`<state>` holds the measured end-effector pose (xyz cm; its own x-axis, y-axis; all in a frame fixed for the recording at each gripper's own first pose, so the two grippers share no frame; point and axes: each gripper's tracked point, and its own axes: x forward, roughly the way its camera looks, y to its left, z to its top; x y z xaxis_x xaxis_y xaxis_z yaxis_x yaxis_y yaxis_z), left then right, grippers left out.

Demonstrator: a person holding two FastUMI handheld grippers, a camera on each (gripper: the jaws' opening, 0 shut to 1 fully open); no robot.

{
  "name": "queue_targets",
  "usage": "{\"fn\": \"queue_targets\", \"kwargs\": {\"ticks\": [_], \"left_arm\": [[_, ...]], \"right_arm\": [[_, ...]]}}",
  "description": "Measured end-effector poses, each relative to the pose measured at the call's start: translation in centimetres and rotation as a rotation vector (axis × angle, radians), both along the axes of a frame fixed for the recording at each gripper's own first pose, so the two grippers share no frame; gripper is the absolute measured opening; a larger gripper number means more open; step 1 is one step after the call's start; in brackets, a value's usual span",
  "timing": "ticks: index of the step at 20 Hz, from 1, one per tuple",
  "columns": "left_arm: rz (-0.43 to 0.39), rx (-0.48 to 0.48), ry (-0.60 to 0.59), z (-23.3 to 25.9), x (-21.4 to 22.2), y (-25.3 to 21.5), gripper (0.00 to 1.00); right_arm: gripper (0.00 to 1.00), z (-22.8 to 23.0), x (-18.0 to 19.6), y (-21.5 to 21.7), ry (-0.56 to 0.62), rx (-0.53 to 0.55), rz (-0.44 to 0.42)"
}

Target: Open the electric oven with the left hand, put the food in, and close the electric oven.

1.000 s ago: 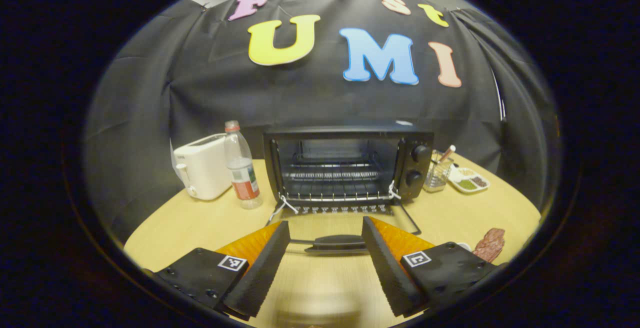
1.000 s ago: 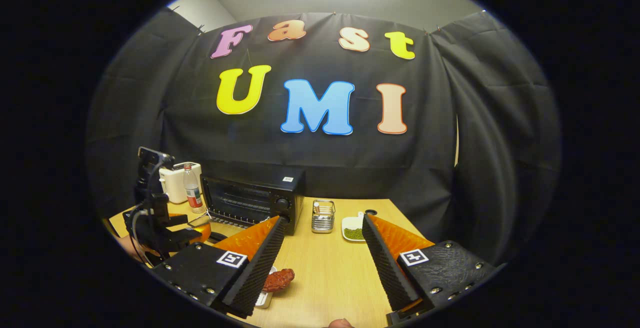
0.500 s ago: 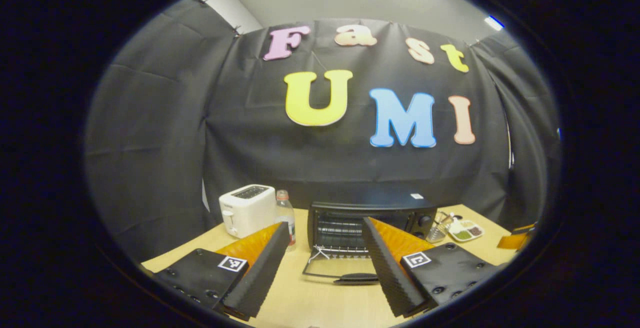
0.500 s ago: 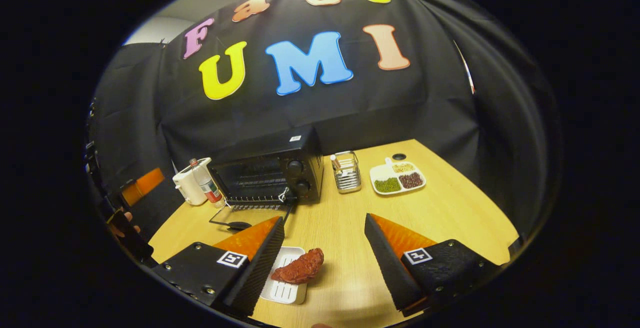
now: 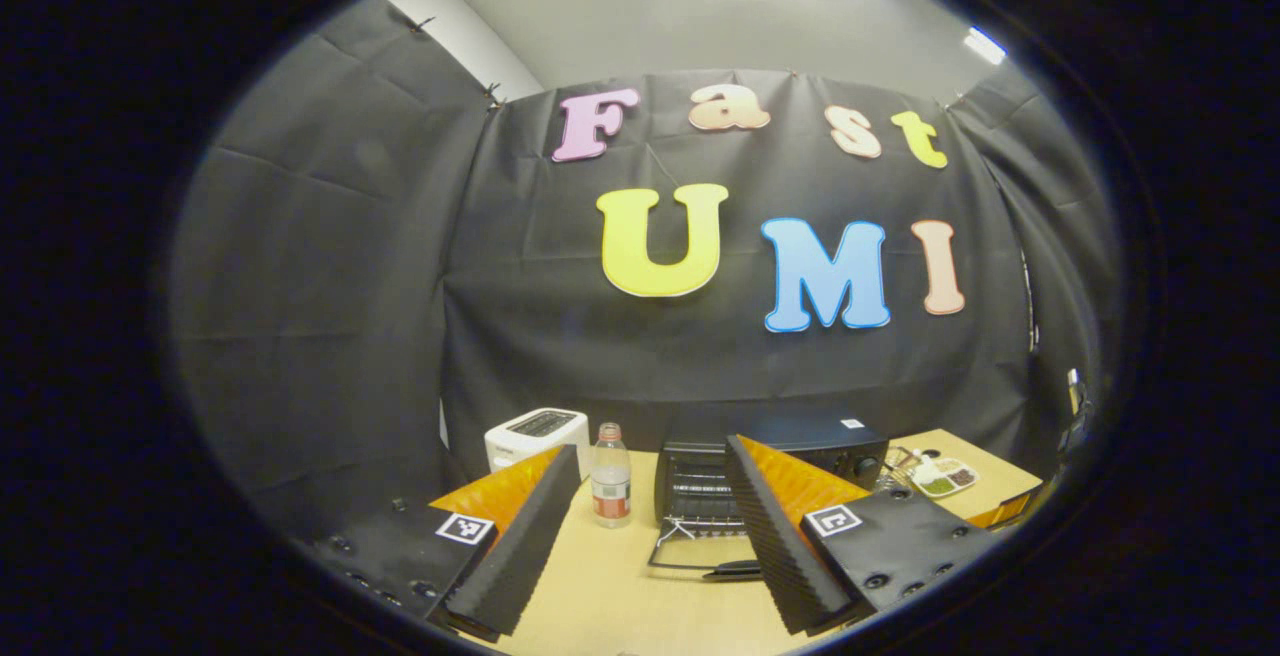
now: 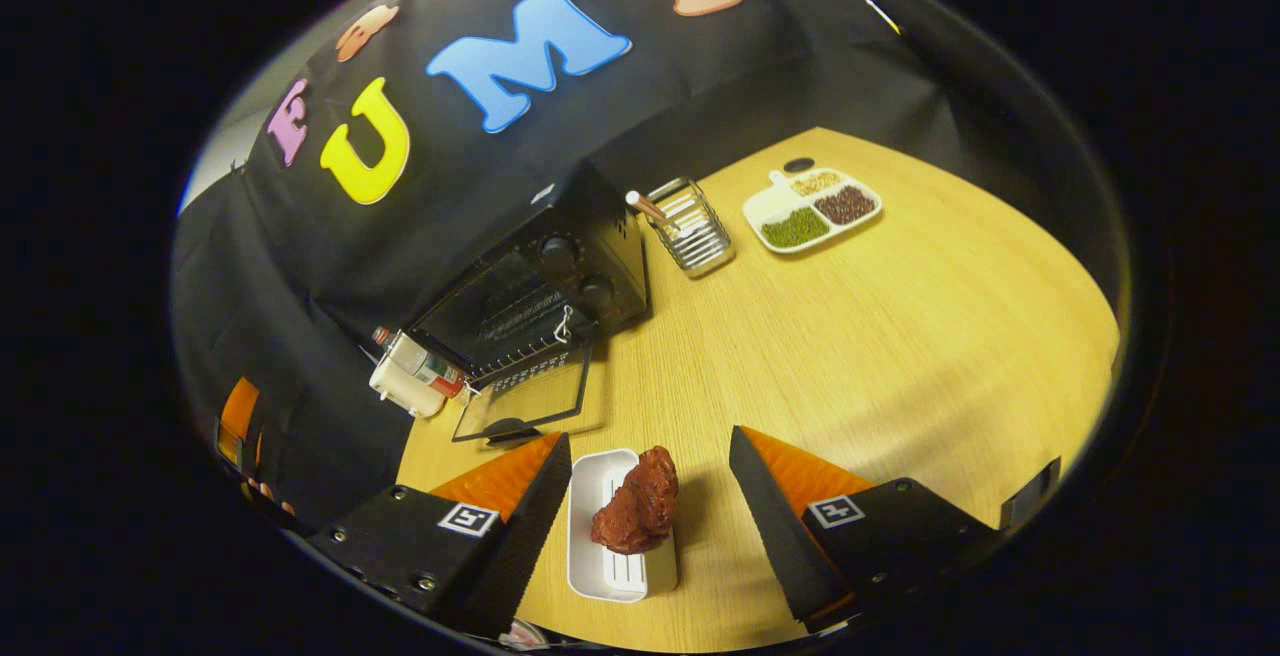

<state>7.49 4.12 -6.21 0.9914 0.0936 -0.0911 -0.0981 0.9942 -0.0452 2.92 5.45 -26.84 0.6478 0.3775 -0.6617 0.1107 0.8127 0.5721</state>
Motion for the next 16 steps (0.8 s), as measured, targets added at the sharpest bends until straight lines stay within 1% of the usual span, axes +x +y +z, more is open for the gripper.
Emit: {"fn": "queue_targets", "kwargs": {"ticks": [2, 3, 4, 5, 6, 7, 8, 10, 11, 12, 13, 14, 15, 16], "left_arm": [[0.01, -0.004, 0.01, -0.4, -0.1, 0.5, 0.97], [0.017, -0.005, 0.016, -0.6, 0.0, 0.7, 0.97], [0.02, -0.006, 0.02, -0.7, 0.1, 0.8, 0.97], [0.024, -0.009, 0.022, -1.1, 0.0, 0.9, 0.97], [0.026, -0.011, 0.025, -1.2, 0.1, 1.1, 0.92], [0.028, -0.011, 0.028, -1.4, -0.1, 1.3, 0.91], [0.029, -0.008, 0.029, -1.5, -0.2, 1.5, 0.91], [0.027, -0.002, 0.029, -1.5, -0.3, 1.5, 0.91], [0.025, 0.0, 0.027, -1.5, -0.4, 1.5, 0.91], [0.027, 0.003, 0.022, -1.3, -0.5, 1.5, 0.91], [0.028, 0.005, 0.017, -1.2, -0.4, 1.5, 0.91], [0.023, 0.006, 0.016, -1.1, -0.4, 1.5, 0.91], [0.019, 0.007, 0.017, -1.2, -0.3, 1.4, 1.0], [0.018, 0.008, 0.015, -1.1, -0.2, 1.4, 0.91]], "right_arm": [[0.97, -1.1, -0.4, 0.9, 0.054, 0.052, 0.008], [0.95, -1.4, -0.6, 1.2, 0.078, 0.073, 0.014], [0.96, -1.8, -0.8, 1.5, 0.095, 0.083, 0.02], [0.87, -2.2, -0.9, 1.6, 0.105, 0.089, 0.016], [0.94, -2.2, -1.2, 1.4, 0.121, 0.099, 0.014], [0.74, -2.7, -1.2, 1.8, 0.133, 0.109, 0.012], [0.7, -2.9, -1.4, 1.9, 0.146, 0.119, 0.015], [0.7, -3.5, -1.8, 2.2, 0.168, 0.124, 0.022], [0.51, -3.4, -1.4, 2.1, 0.165, 0.131, -0.005], [0.33, -2.8, -1.5, 2.2, 0.169, 0.159, 0.003], [0.33, -2.9, -1.5, 3.0, 0.166, 0.181, 0.013], [0.34, -2.5, -1.4, 2.8, 0.154, 0.181, -0.006], [0.17, -2.0, -1.4, 2.4, 0.149, 0.194, -0.014], [0.16, -2.7, -0.6, 2.7, 0.146, 0.209, -0.029]]}}
